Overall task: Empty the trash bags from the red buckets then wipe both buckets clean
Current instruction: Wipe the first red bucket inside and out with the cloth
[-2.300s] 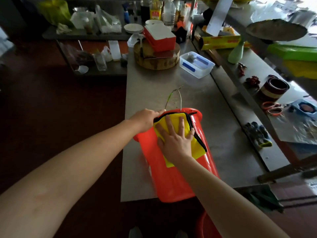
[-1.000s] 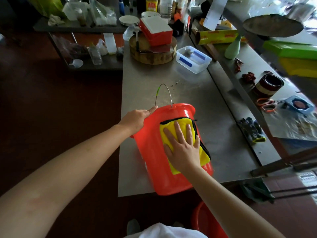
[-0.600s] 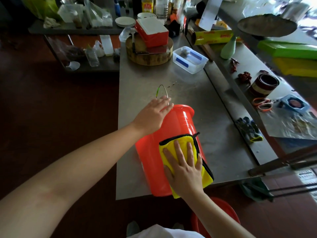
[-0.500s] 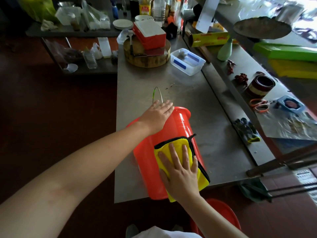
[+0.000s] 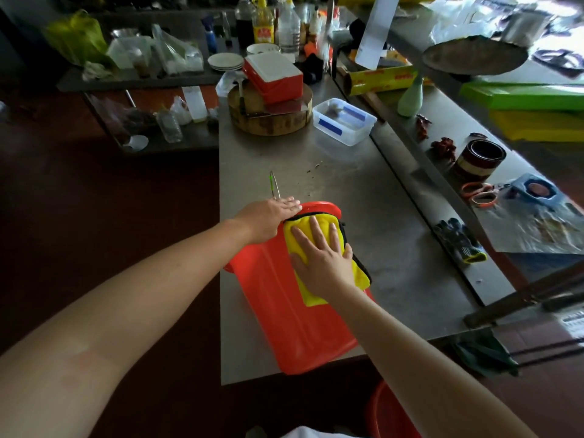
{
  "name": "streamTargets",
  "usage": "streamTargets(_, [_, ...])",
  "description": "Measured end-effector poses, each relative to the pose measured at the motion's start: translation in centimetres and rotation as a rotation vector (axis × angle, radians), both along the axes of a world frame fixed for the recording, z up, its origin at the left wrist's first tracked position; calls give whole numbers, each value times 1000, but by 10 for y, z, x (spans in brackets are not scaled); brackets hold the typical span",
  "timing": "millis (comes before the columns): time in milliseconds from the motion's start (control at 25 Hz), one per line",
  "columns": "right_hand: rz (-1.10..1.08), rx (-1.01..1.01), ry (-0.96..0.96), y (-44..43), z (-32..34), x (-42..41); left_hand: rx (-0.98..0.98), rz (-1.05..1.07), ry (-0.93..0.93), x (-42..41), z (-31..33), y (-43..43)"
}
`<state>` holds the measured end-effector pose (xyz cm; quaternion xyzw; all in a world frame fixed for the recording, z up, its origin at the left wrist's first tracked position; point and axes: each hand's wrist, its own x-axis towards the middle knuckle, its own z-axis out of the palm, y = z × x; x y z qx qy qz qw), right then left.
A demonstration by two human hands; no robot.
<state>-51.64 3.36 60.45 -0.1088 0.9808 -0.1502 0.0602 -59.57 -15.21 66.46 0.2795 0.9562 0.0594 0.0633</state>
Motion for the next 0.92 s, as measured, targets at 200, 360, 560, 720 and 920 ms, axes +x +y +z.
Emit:
streamTargets(200, [64,26,85,7,-16,37,-19,17,-18,1,-1,-24])
streamTargets(360, [90,103,198,27,-39,95,-177,81,-14,8,-1,-37])
streamTargets(560, [111,116,178,35,-42,115,-205,142,-49,15,0,-35])
streamTargets(720, [106,61,102,15,-28,82,-163,162,-68,21,-1,-44])
streamTargets(920, [76,-16,12,-22,-4,3,-53,189,-84,34,-9,-65])
